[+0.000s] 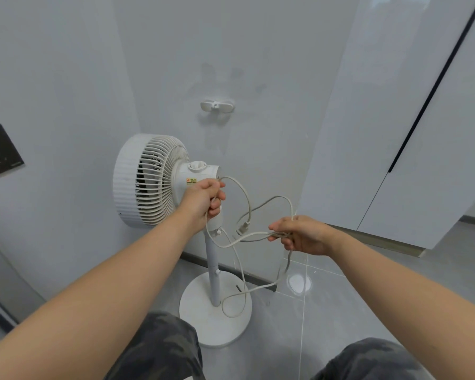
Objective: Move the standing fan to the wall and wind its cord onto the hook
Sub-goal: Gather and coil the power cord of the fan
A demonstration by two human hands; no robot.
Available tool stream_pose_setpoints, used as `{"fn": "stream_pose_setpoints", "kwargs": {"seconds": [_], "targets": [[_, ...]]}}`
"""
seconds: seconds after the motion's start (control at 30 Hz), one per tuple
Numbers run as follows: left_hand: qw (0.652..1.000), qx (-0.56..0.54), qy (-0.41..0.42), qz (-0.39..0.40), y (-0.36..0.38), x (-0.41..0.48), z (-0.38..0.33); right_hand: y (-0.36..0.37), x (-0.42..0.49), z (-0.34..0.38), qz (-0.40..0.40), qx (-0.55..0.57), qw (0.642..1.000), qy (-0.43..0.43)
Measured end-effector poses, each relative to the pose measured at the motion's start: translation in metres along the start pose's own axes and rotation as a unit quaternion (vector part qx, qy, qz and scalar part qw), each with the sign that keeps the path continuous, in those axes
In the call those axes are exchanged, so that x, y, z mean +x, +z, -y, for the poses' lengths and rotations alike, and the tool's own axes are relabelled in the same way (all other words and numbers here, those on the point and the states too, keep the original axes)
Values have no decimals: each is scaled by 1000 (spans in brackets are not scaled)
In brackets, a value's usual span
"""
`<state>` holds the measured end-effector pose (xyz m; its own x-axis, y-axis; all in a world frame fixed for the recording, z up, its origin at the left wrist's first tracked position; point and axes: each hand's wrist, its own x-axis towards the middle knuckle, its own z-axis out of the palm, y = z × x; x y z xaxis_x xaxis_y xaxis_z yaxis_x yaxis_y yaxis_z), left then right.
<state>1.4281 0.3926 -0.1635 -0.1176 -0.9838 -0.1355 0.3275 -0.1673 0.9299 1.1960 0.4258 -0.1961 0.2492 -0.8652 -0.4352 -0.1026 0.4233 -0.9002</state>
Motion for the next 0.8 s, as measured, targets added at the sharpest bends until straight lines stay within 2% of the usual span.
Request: {"fn": "stream_pose_setpoints", "kwargs": {"seconds": [0.1, 0.2, 0.27, 0.37, 0.47, 0.57, 0.67, 0.8], "targets": [[993, 110, 35, -20, 2, 2, 9, 6, -3, 3, 9, -14, 1000, -3], [994, 98, 43, -29, 5, 2, 11, 11, -6, 5, 20, -14, 1000, 4], [989, 138, 43, -15, 5, 0, 12, 12, -7, 6, 23, -5, 1000, 4], [950, 306, 51, 23, 2, -4, 19, 14, -8, 9, 27, -8, 1000, -3], [876, 475, 53, 58, 0, -5, 28, 19, -8, 13, 29, -48, 998, -23], [821, 562, 54, 81, 0, -4, 35, 26, -8, 19, 26, -75, 996, -45], [809, 575, 32, 114, 2, -7, 36, 27, -6, 24, -13, -67, 996, -53], [801, 561, -17, 207, 7, -19, 23, 25, -1, 28, -76, -25, 996, -38]]}}
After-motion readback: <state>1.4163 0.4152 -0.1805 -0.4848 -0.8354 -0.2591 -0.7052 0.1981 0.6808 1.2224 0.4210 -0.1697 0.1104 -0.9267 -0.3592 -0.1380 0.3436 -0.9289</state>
